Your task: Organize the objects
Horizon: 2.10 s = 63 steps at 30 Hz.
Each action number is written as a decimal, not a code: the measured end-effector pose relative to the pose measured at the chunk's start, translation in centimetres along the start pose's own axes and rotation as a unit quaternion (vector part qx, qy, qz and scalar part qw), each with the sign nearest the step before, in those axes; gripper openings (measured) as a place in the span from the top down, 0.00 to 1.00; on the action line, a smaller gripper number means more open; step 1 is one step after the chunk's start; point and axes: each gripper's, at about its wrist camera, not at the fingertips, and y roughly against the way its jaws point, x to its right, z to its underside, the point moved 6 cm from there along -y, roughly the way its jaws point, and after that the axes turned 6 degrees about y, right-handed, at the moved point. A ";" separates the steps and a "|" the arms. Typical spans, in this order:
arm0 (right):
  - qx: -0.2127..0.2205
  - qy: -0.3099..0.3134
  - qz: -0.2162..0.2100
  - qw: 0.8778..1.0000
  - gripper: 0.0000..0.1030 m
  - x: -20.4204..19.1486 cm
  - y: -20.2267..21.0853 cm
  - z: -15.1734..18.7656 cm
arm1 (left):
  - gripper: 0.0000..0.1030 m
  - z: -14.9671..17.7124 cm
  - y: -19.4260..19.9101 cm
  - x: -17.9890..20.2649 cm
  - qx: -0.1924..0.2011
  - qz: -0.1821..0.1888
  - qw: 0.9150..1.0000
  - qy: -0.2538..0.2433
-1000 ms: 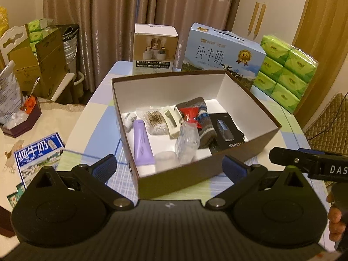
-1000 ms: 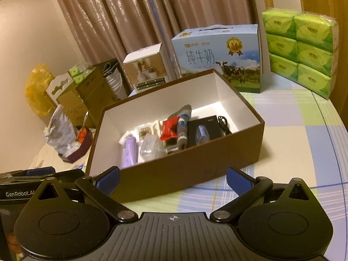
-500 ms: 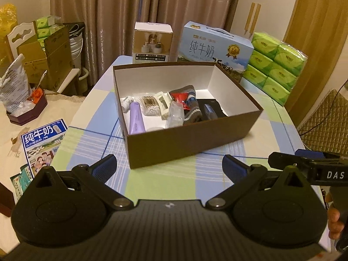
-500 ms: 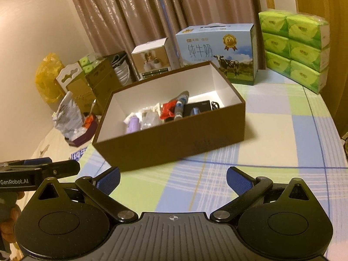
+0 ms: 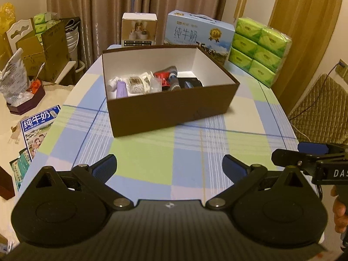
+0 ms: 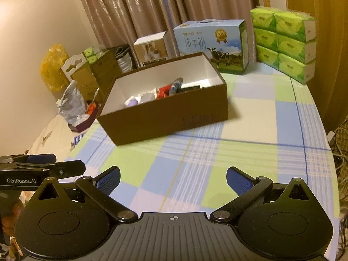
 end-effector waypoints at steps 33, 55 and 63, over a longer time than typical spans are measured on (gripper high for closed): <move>-0.008 0.019 0.024 0.999 0.02 0.8 7.6 8.0 | 0.01 9.4 6.4 4.8 -0.011 0.003 1.000 -0.010; -0.013 0.027 0.013 0.999 0.02 1.2 8.0 9.1 | 0.01 10.9 7.3 5.5 -0.009 -0.010 1.000 0.001; -0.015 0.027 0.011 0.999 0.02 1.3 7.9 9.2 | 0.01 11.0 7.2 5.8 -0.010 -0.014 1.000 0.000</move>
